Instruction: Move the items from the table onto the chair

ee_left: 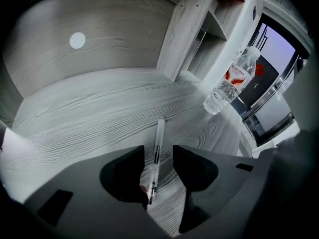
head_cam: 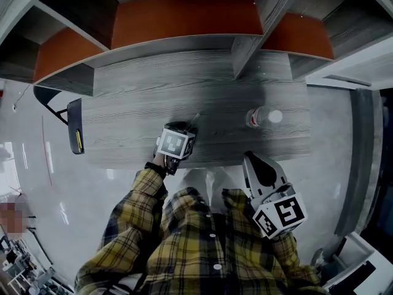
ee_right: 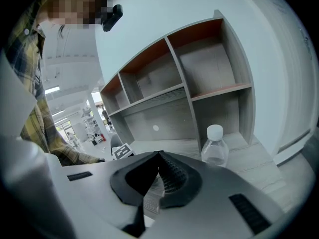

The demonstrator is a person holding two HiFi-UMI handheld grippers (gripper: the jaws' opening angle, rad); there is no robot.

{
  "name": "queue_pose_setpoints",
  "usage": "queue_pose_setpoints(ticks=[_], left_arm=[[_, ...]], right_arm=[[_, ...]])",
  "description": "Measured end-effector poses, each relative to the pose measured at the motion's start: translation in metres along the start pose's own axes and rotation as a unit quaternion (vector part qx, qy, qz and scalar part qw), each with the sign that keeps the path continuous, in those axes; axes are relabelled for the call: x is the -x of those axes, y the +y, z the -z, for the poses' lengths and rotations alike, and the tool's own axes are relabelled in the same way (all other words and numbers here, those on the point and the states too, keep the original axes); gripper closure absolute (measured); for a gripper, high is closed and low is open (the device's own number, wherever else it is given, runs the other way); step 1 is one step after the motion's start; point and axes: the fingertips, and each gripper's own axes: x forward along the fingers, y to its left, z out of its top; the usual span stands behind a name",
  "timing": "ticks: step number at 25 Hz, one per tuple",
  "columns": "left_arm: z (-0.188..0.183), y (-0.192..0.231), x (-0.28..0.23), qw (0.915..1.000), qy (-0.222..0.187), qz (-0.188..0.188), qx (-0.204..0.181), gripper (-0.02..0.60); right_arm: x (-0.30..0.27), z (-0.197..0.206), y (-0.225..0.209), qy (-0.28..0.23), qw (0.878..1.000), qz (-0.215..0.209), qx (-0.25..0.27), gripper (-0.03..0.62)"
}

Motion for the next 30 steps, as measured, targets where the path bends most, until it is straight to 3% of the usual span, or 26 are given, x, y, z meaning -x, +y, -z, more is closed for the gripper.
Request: queue_pose_setpoints(ticks=[4,9,12,18,23,26,30], left_arm=[[0.002,0.005,-0.001,0.9999,0.012,-0.011,-0.004,0.452],[0.014,0.005,-0.013,0.9973,0.042,-0.033,-0.051,0.528],[0.014,0.001,-0.012,0.9978,0.043,-0.029,-0.042,0.535],[0.002,0.007,-0.003,0.9992,-0.007,-0.032,-0.023,0.536],[-0.018,0.006,0.047,0.9971,-0.060,-0.042,0.019,0.535],[-0.023,0.010,0.078,0.9915,-0.104,-0.059,0.051,0.536],[-0.016,0.021,0.116,0.9766,-0.170,-0.085,0.100,0.537]], right_arm=[[0.001,0.000,-0.002,-0.005,1.000,0.005,-0.009,0.577],[-0.003,-0.001,-0.002,-0.006,1.000,0.002,-0.010,0.577],[-0.005,-0.003,-0.001,-0.009,1.000,-0.001,-0.009,0.577],[-0.005,-0.007,-0.002,-0.014,1.000,-0.008,-0.003,0.577],[-0.007,-0.014,0.009,-0.020,0.999,-0.041,0.018,0.577],[-0.012,-0.020,0.020,-0.024,0.996,-0.075,0.040,0.577],[-0.020,-0.026,0.039,-0.027,0.990,-0.125,0.066,0.577]])
